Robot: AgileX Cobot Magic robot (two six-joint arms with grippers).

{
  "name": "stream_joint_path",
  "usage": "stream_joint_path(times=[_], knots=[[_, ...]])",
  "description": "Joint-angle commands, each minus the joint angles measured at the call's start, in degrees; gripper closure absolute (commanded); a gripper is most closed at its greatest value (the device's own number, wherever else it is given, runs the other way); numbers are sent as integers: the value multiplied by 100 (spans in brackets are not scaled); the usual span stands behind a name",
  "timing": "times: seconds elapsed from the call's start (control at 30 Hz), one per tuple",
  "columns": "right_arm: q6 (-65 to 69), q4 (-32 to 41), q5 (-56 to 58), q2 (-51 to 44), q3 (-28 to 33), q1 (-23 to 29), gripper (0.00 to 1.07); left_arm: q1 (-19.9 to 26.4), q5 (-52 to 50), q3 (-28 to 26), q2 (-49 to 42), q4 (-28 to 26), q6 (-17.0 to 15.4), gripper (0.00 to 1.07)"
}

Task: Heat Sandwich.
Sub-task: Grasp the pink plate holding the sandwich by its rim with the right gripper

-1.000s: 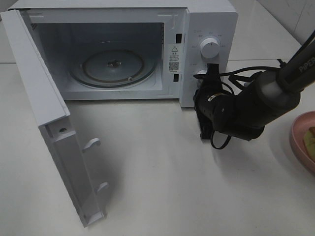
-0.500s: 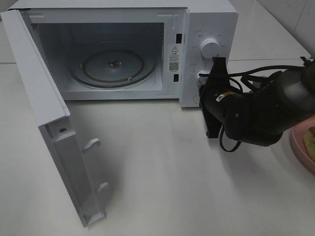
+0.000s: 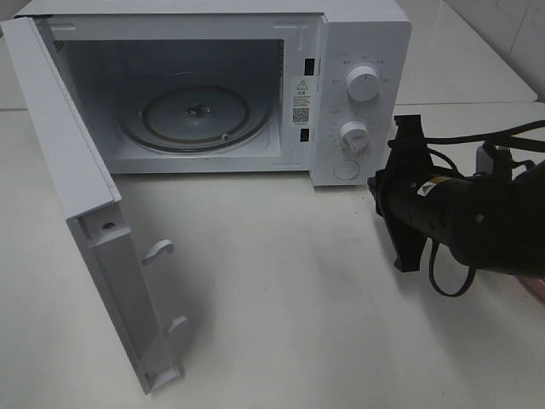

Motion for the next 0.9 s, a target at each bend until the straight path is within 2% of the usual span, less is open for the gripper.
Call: stream_joint_path(times=[0.03, 0.27, 0.33, 0.4, 0.53, 0.73, 0.9], knots=[[-447, -57, 390, -355, 63, 11, 104, 6, -74, 11, -126, -63, -57, 9], [-1450, -17, 1352, -825, 57, -6, 104, 6, -74, 11, -126, -63, -57, 9], [-2286, 132, 1914, -991, 57, -6, 104, 6, -74, 11, -126, -63, -57, 9], [-2515, 229, 2063, -1031, 57, -6, 103, 6, -74, 11, -126, -63, -57, 9], [-3827, 705, 2624, -1106, 52, -6, 103, 6, -74, 11, -126, -63, -57, 9], [-4973, 733, 3123, -1106, -63, -6, 102, 6, -74, 11, -126, -63, -57, 9], [-6652, 693, 4102, -1106, -413, -6, 101, 6, -74, 11, -126, -63, -57, 9]])
